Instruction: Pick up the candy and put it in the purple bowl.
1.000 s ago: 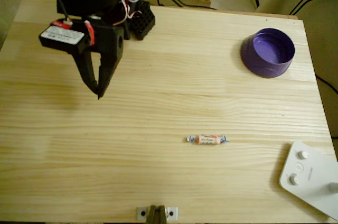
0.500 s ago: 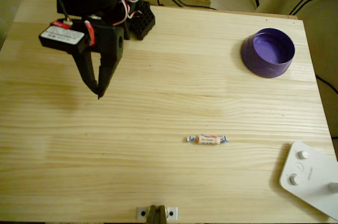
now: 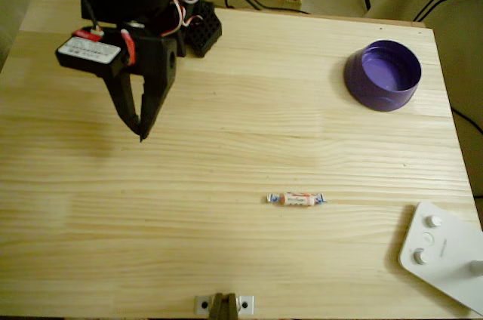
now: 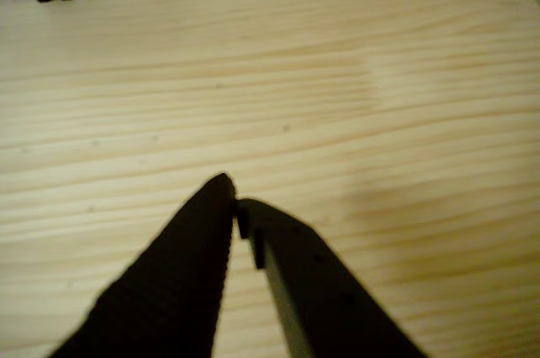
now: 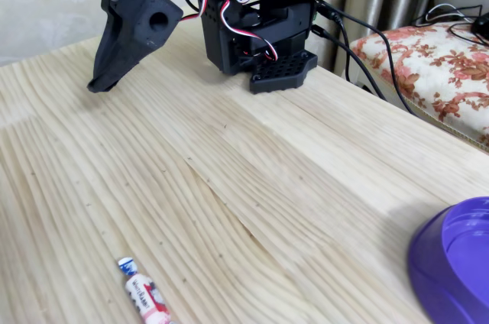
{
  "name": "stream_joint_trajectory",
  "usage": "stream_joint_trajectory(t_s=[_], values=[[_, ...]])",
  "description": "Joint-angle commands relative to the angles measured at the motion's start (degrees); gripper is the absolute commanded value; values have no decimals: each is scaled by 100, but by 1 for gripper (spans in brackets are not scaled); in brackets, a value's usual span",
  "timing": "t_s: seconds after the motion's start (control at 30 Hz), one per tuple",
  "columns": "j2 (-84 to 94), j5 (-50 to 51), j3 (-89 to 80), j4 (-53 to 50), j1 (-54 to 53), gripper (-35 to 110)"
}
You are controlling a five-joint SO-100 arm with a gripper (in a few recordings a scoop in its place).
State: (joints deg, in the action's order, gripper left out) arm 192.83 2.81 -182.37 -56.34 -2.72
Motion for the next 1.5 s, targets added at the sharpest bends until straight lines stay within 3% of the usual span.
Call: stream_joint_trajectory(t_s=[0.0,1.47], values=[[501,97,202,79,44,0],[501,-105,202,79,290,0]])
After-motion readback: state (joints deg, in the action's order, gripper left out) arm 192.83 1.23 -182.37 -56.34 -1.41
